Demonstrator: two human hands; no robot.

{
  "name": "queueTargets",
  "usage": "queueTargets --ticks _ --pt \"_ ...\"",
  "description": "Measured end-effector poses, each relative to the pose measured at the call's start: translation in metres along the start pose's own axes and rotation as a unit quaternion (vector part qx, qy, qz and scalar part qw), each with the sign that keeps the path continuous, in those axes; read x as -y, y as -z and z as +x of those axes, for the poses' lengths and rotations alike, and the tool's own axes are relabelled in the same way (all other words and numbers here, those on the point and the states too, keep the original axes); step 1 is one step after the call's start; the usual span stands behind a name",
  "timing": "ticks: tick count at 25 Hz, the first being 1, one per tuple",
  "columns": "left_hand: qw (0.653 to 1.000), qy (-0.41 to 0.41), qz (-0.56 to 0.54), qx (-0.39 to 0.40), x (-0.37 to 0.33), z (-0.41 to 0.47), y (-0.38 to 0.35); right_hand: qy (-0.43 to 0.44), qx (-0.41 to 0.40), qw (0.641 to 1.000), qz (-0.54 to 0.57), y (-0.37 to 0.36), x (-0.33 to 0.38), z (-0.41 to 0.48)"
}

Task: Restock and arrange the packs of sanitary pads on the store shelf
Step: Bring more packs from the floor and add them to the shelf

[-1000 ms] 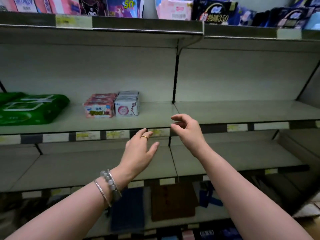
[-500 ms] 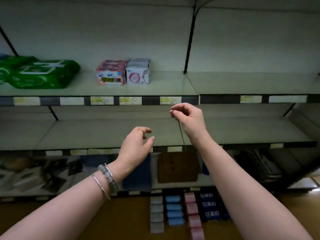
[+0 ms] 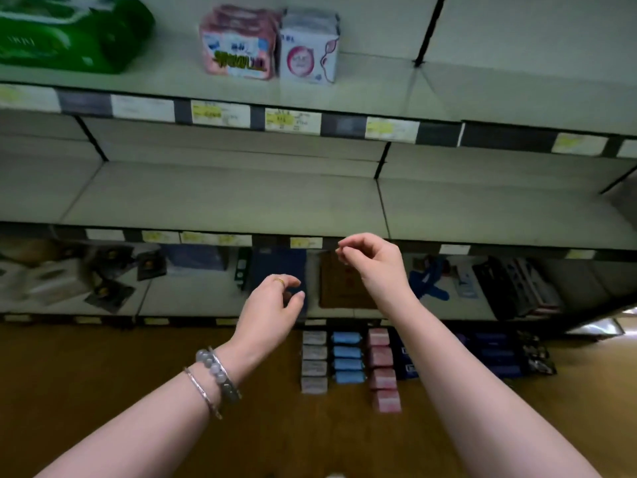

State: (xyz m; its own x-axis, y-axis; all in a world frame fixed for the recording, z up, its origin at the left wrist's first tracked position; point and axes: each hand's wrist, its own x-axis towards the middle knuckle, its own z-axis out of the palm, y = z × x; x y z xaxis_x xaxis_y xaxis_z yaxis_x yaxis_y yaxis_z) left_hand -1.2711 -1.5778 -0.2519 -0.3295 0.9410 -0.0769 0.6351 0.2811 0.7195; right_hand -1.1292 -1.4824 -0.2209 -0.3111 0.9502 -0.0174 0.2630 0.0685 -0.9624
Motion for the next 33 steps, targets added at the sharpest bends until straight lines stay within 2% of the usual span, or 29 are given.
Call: queueTargets --ticks 6,10,14,19,22,25,29,33 --pt "0.996 0.089 -0.014 -0.009 0.048 0.025 -0.044 -0.055 0.028 0.998 0.011 -0.011 -0.073 0.02" --pt "0.985 0.162 -0.061 -0.014 0.081 0.041 -0.109 -0.081 0.03 0.996 0.036 -0.01 -0.15 0.037" --pt "0.979 0.177 -0.097 -0.011 0.126 0.053 -0.197 -0.066 0.058 0.995 0.04 -0.009 -0.241 0.049" --pt "0.983 0.152 -0.105 0.015 0.212 0.051 -0.289 -0.096 0.043 0.993 0.054 -0.036 -0.371 0.068" --pt "0.985 0.162 -0.048 0.038 0.273 0.053 -0.345 -0.137 0.048 0.989 0.042 -0.06 -0.458 0.065" --pt "0.981 0.16 0.015 0.108 0.332 0.059 -0.398 -0.167 0.07 0.983 0.0 -0.085 -0.541 0.062" --pt "0.968 0.107 0.115 0.196 0.395 0.072 -0.452 -0.156 0.122 0.977 -0.081 -0.113 -0.631 0.063" --pt "0.939 0.032 0.21 0.271 0.424 0.085 -0.475 -0.125 0.17 0.963 -0.166 -0.126 -0.682 0.072"
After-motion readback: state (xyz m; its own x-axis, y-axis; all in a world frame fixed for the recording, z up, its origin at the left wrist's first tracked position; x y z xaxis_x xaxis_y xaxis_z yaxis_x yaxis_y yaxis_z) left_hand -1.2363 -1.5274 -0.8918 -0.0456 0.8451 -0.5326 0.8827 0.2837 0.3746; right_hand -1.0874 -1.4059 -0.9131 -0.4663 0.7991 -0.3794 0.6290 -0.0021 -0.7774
